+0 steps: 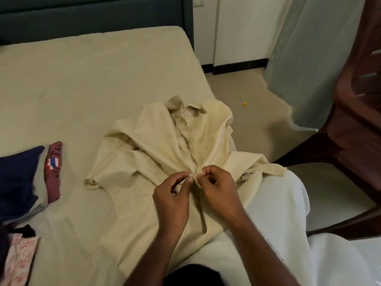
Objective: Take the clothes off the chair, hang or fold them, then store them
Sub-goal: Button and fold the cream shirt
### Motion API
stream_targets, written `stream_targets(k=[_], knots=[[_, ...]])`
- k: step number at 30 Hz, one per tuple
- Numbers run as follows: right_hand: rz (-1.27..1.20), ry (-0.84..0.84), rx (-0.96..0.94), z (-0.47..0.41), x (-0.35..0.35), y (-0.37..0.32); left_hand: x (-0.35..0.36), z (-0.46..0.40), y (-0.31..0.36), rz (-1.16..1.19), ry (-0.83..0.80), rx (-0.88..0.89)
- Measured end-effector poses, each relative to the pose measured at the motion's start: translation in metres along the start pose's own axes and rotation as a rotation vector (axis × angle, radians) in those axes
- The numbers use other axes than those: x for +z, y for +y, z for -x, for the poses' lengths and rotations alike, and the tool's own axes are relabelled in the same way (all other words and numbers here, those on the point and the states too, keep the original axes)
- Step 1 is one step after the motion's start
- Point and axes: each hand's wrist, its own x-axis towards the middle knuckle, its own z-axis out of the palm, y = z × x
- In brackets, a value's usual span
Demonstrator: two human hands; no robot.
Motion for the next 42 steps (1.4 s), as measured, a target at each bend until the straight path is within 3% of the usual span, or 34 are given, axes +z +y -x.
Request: stream_targets(k=[10, 16, 27, 34, 37, 42], knots=[[0.027, -0.073, -0.112, 0.001, 0.006, 0.008, 0.000, 0.000, 0.005, -0.054, 0.016, 0.053], [-0.092, -0.088, -0.095, -0.002, 0.002, 0.007, -0.002, -0.008, 0.003, -0.144, -0.025, 0.133], [-0.149, -0.051, -0.051, -0.001, 0.000, 0.007, 0.000, -0.006, 0.005, -0.217, -0.046, 0.200], [-0.176, -0.022, -0.130, 0.003, -0.005, 0.001, -0.003, -0.005, 0.005, -0.253, -0.072, 0.253], [-0.194, 0.021, -0.118, 0.002, -0.006, 0.002, -0.002, -0.003, 0.004, -0.207, -0.130, 0.191], [-0.043, 0.075, -0.171, 0.003, -0.003, 0.001, 0.000, -0.001, 0.015, 0.095, -0.177, -0.159]])
